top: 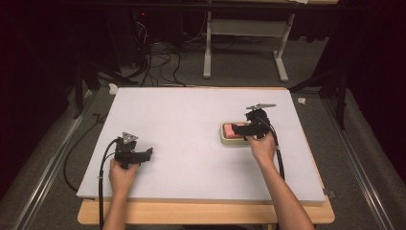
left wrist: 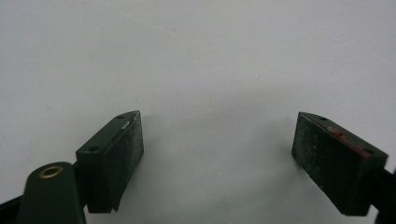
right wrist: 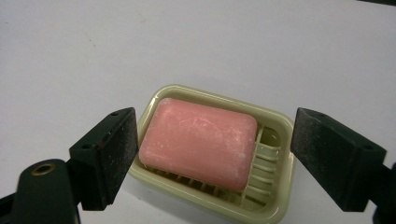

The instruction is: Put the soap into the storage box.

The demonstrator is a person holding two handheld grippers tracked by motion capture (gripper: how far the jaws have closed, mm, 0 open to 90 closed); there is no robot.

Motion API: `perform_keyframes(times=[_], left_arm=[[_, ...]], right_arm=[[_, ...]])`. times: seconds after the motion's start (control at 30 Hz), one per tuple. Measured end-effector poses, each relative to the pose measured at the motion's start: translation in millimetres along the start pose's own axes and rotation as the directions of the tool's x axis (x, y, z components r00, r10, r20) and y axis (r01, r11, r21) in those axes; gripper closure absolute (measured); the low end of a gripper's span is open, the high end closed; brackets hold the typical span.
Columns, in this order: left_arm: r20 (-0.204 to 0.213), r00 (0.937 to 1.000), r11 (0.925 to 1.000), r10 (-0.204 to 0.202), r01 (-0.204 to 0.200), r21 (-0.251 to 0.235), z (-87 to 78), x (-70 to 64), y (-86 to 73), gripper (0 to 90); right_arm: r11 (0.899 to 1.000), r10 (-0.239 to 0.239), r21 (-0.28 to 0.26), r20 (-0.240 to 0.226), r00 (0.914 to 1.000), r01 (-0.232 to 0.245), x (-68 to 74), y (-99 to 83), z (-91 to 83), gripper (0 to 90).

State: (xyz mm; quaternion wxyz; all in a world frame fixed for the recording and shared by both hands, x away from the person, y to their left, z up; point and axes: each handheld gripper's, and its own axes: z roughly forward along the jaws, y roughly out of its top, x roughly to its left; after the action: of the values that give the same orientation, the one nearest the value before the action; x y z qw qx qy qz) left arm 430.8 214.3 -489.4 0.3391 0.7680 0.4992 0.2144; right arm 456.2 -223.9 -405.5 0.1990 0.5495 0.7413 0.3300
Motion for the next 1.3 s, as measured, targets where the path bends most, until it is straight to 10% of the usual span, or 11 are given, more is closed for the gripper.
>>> perform_keyframes(times=[1.3], left_arm=[[-0.002,1.0000,1.0000,0.000,0.000,-0.001,0.1,-0.2,-0.1,17.2]], right_arm=[[0.994,0.037,-0.100,-0.011,0.9992,-0.038,-26.7,-14.3,-34.7,16.9]])
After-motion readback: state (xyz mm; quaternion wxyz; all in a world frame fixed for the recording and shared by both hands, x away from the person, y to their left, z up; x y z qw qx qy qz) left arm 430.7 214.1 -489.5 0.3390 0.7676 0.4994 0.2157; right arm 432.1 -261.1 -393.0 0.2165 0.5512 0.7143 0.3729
